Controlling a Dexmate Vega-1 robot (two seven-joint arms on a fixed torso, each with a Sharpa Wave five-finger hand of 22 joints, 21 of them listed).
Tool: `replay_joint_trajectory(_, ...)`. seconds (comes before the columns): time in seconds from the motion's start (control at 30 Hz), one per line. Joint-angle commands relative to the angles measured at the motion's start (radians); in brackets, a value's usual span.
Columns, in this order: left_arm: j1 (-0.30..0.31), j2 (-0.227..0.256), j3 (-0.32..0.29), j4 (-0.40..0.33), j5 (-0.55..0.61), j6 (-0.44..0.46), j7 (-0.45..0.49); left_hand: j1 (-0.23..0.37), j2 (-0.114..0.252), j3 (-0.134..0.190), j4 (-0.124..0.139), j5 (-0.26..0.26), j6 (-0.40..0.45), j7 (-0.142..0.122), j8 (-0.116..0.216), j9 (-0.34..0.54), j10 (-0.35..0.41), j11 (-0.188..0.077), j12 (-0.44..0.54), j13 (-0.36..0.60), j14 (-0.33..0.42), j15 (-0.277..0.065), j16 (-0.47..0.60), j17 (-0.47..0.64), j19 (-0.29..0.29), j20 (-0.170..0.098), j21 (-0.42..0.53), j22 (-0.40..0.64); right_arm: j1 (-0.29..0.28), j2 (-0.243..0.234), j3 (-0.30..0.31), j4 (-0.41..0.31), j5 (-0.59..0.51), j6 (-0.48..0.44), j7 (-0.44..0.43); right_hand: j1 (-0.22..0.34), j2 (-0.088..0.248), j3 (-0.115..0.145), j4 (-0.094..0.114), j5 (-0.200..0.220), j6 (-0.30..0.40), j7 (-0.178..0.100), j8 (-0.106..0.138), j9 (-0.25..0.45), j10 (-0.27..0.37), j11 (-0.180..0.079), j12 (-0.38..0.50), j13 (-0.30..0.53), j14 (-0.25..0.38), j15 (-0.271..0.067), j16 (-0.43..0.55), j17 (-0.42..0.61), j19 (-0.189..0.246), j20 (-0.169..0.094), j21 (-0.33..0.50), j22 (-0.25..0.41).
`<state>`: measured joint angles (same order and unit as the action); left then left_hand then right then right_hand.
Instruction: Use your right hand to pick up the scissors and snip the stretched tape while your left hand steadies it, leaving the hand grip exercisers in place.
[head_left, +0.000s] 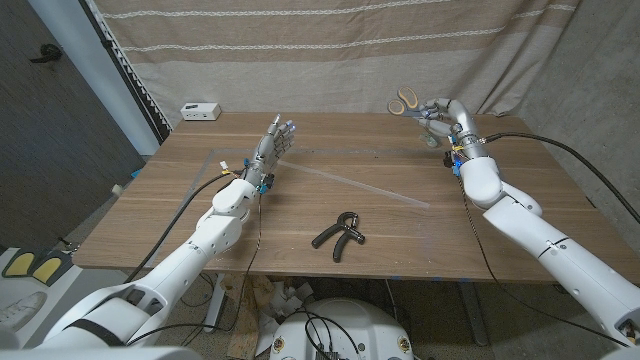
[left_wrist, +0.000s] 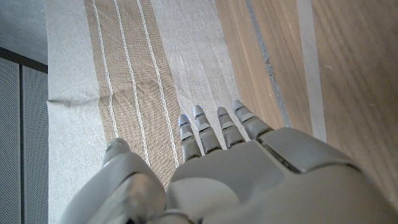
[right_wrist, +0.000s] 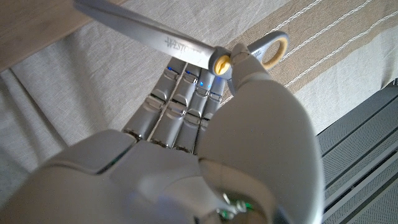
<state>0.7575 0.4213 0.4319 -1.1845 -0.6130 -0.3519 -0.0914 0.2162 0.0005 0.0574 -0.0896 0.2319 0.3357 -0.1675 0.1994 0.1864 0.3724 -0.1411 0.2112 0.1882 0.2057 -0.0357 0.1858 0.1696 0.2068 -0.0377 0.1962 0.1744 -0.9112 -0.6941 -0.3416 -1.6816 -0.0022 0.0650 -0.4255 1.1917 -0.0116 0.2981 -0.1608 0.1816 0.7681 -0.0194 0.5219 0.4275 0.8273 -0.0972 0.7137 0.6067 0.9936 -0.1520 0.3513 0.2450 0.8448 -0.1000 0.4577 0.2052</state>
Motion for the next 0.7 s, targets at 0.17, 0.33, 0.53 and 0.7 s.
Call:
replay_joint_trajectory(0.17, -0.010, -0.009, 0.001, 0.025, -0.005, -0.004, -0.011, -0.011, -0.003, -0.003, -0.007, -0.001, 0.008, -0.002, 0.000, 0.003, 0.007, 0.003, 0.001, 0.004, 0.007, -0.101, 0.000, 0.006, -0.001, -0.050, 0.000, 0.003, 0.031, -0.015, -0.017, 0.027, 0.074, -0.009, 0.076, 0.158, 0.147, -0.030, 0.008, 0.003, -0.015, -0.012, -0.017, 0.004, -0.023, -0.010, 0.004, 0.001, 0.001, -0.088, 0.001, 0.003, 0.059, -0.078, 0.051, 0.014)
replay_joint_trajectory(0.33, -0.012, -0.011, 0.001, 0.028, -0.006, -0.005, -0.011, -0.013, -0.003, -0.003, -0.007, -0.001, 0.008, -0.002, 0.000, 0.003, 0.006, 0.002, 0.000, 0.004, 0.007, -0.101, 0.000, 0.006, -0.001, -0.049, 0.000, 0.003, 0.039, -0.020, -0.024, 0.034, 0.085, -0.008, 0.093, 0.165, 0.168, -0.055, 0.016, 0.003, -0.025, -0.018, -0.035, 0.001, -0.045, -0.009, 0.001, -0.005, -0.029, -0.087, -0.006, 0.008, 0.112, -0.106, 0.104, 0.031)
replay_joint_trajectory(0.53, -0.015, -0.013, 0.002, 0.034, -0.007, -0.005, -0.015, -0.015, -0.003, -0.004, -0.006, -0.001, 0.007, -0.003, -0.001, 0.003, 0.006, 0.004, 0.000, 0.004, 0.008, -0.101, 0.000, 0.006, -0.001, -0.048, 0.000, 0.003, 0.043, -0.021, -0.027, 0.039, 0.101, -0.013, 0.103, 0.188, 0.181, -0.094, 0.019, 0.012, -0.037, -0.031, -0.065, -0.001, -0.082, -0.014, -0.002, -0.011, 0.013, -0.088, 0.033, 0.033, 0.181, -0.118, 0.200, 0.065)
replay_joint_trajectory(0.7, -0.018, -0.016, 0.002, 0.040, -0.008, -0.007, -0.019, -0.018, -0.003, -0.005, -0.005, -0.001, 0.008, -0.003, 0.000, 0.003, 0.007, 0.004, 0.000, 0.004, 0.008, -0.102, 0.000, 0.006, -0.001, -0.048, 0.000, 0.003, 0.045, -0.025, -0.028, 0.039, 0.116, -0.022, 0.114, 0.210, 0.180, -0.105, 0.016, 0.015, -0.023, -0.031, -0.074, -0.003, -0.087, -0.003, 0.000, -0.017, 0.074, -0.088, 0.065, 0.048, 0.200, -0.120, 0.247, 0.080)
